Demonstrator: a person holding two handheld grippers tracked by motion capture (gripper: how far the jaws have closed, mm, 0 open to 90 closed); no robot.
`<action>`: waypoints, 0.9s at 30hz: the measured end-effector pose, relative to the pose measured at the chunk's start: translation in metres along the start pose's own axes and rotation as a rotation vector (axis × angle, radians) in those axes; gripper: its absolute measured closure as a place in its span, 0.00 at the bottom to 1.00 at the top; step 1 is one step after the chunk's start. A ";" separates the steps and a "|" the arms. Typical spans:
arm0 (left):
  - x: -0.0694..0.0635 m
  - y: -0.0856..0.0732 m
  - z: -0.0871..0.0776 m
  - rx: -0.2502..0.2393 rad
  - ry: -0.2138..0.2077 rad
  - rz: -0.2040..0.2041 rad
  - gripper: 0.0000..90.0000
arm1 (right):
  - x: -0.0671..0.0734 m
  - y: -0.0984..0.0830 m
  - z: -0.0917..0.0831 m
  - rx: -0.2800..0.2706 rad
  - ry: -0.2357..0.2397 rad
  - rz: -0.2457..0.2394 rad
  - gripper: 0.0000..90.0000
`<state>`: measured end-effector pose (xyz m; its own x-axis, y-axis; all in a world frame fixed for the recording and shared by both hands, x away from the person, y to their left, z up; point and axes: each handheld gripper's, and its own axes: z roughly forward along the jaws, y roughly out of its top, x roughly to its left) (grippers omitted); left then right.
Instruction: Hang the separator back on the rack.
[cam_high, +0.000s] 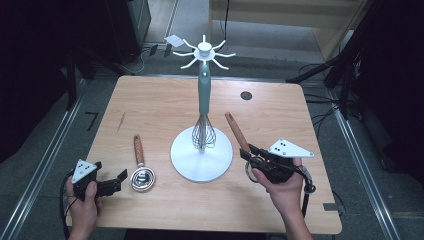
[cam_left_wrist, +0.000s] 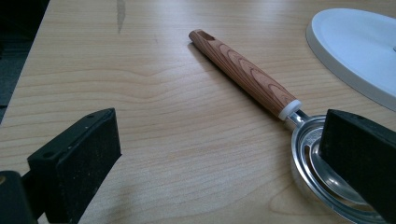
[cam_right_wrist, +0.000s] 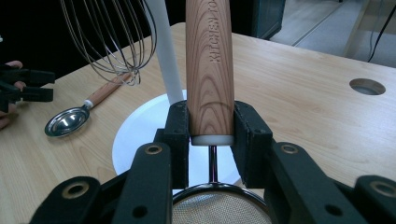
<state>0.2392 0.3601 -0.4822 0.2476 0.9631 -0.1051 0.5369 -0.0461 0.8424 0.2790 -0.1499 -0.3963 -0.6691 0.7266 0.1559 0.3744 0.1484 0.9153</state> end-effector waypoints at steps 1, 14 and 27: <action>0.000 0.000 0.000 0.000 0.000 0.000 0.00 | 0.000 0.000 -0.001 -0.002 -0.001 -0.001 0.79; 0.000 0.000 0.000 0.000 0.004 -0.002 0.00 | 0.003 0.006 -0.007 -0.024 -0.002 -0.008 0.79; -0.001 0.000 0.000 0.001 0.006 0.006 0.00 | 0.008 0.017 -0.013 -0.062 0.007 -0.022 0.79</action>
<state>0.2394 0.3593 -0.4824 0.2459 0.9645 -0.0967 0.5366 -0.0523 0.8422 0.2722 -0.1502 -0.3748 -0.6810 0.7192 0.1377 0.3193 0.1225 0.9397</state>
